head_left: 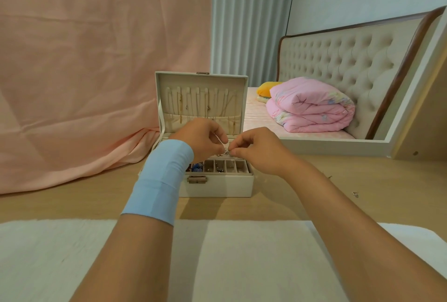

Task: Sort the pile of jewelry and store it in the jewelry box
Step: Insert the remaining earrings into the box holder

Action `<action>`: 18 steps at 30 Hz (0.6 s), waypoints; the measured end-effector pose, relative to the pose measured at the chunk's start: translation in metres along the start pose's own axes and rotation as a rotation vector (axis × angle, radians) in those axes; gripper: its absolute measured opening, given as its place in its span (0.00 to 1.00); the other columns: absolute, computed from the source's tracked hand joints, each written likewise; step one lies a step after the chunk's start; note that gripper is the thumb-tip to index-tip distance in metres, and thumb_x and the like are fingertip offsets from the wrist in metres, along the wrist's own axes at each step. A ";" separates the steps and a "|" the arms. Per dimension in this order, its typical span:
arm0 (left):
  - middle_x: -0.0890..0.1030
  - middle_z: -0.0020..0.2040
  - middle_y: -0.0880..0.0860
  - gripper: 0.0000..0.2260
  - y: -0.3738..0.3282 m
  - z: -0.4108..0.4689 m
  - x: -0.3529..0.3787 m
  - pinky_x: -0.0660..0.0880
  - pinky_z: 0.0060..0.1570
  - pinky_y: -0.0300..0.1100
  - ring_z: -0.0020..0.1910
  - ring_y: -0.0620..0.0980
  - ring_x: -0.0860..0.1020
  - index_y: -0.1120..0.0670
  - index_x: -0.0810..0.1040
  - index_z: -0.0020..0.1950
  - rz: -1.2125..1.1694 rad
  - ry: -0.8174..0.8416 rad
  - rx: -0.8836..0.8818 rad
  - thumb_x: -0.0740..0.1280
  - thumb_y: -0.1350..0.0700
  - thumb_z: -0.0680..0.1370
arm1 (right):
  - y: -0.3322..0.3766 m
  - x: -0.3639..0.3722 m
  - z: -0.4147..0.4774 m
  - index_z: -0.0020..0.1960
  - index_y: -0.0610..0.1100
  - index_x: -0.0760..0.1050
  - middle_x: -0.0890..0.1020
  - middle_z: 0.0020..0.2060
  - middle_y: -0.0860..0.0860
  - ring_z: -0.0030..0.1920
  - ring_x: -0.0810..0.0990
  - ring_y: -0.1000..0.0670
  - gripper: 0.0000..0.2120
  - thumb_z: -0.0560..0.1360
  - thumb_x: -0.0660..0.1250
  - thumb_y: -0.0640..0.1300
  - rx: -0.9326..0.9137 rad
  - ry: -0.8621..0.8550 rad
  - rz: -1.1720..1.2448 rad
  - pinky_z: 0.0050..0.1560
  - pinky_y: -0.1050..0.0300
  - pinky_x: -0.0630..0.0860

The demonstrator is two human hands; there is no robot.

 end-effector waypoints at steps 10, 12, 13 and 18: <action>0.84 0.42 0.47 0.06 -0.008 -0.001 0.005 0.78 0.46 0.40 0.42 0.46 0.81 0.47 0.80 0.48 -0.085 -0.002 0.037 0.74 0.55 0.74 | 0.000 -0.008 -0.008 0.49 0.46 0.87 0.87 0.41 0.53 0.25 0.74 0.60 0.06 0.75 0.72 0.39 0.052 0.070 0.147 0.33 0.64 0.72; 0.84 0.41 0.47 0.06 -0.009 -0.001 0.006 0.79 0.46 0.42 0.42 0.47 0.82 0.47 0.80 0.47 -0.095 -0.011 0.044 0.75 0.53 0.73 | 0.002 -0.011 -0.009 0.48 0.45 0.87 0.87 0.40 0.52 0.25 0.74 0.61 0.04 0.75 0.73 0.41 0.046 0.056 0.187 0.34 0.65 0.72; 0.85 0.40 0.47 0.06 -0.009 0.000 0.006 0.80 0.47 0.42 0.42 0.47 0.82 0.46 0.80 0.47 -0.100 -0.013 0.039 0.75 0.52 0.73 | 0.002 -0.011 -0.010 0.48 0.45 0.87 0.87 0.38 0.53 0.25 0.75 0.62 0.04 0.75 0.75 0.42 0.039 0.049 0.188 0.35 0.66 0.71; 0.85 0.41 0.46 0.09 0.000 0.000 0.009 0.78 0.50 0.42 0.44 0.45 0.83 0.47 0.80 0.48 -0.094 0.043 -0.019 0.77 0.55 0.72 | -0.005 -0.003 -0.007 0.46 0.47 0.88 0.84 0.30 0.58 0.30 0.79 0.63 0.05 0.71 0.78 0.39 0.062 0.024 0.132 0.35 0.70 0.73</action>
Point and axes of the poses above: each hand's wrist, its own z-axis towards the middle knuckle, its own x-axis out of the palm, y = z × x, the point moved 7 cm from there along z, towards the middle knuckle
